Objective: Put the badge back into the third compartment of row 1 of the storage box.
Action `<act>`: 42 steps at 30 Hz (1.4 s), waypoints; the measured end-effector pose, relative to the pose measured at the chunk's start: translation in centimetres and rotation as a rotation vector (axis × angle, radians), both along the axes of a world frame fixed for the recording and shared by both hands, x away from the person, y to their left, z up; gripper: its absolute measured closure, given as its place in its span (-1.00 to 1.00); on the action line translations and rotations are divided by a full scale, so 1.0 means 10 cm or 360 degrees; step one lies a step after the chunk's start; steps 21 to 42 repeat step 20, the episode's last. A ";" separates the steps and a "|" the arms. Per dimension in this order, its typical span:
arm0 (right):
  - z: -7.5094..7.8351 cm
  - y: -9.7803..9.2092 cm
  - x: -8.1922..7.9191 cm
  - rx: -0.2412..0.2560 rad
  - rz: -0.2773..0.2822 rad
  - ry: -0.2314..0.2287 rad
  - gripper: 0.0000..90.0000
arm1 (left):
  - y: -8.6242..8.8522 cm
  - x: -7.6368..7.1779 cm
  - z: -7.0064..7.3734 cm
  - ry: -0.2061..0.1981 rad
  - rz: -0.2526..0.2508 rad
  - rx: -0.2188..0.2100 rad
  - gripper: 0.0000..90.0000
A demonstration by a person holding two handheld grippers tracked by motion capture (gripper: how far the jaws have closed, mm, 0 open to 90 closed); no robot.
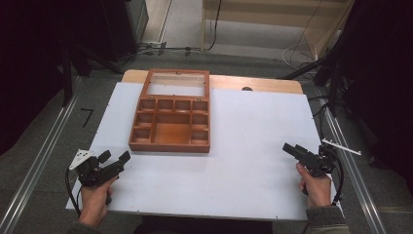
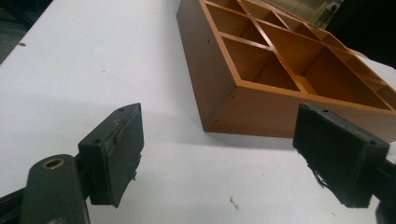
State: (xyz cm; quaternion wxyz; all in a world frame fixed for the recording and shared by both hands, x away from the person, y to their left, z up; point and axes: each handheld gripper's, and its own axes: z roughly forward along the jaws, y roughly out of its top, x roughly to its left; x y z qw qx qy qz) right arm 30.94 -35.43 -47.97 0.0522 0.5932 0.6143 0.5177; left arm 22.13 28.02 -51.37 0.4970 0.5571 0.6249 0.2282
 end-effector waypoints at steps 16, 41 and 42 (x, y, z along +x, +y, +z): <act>-0.03 -0.21 -0.13 -0.0011 -0.0074 0.0010 -0.53 | -0.01 0.01 0.00 -0.0001 -0.0013 0.0002 -0.63; 0.00 -0.19 -0.24 -0.0449 -0.0225 -0.0066 -0.65 | -0.01 0.01 0.01 -0.0005 -0.0011 -0.0001 -0.63; 0.00 -0.19 -0.24 -0.0449 -0.0225 -0.0066 -0.65 | -0.01 0.01 0.01 -0.0005 -0.0011 -0.0001 -0.63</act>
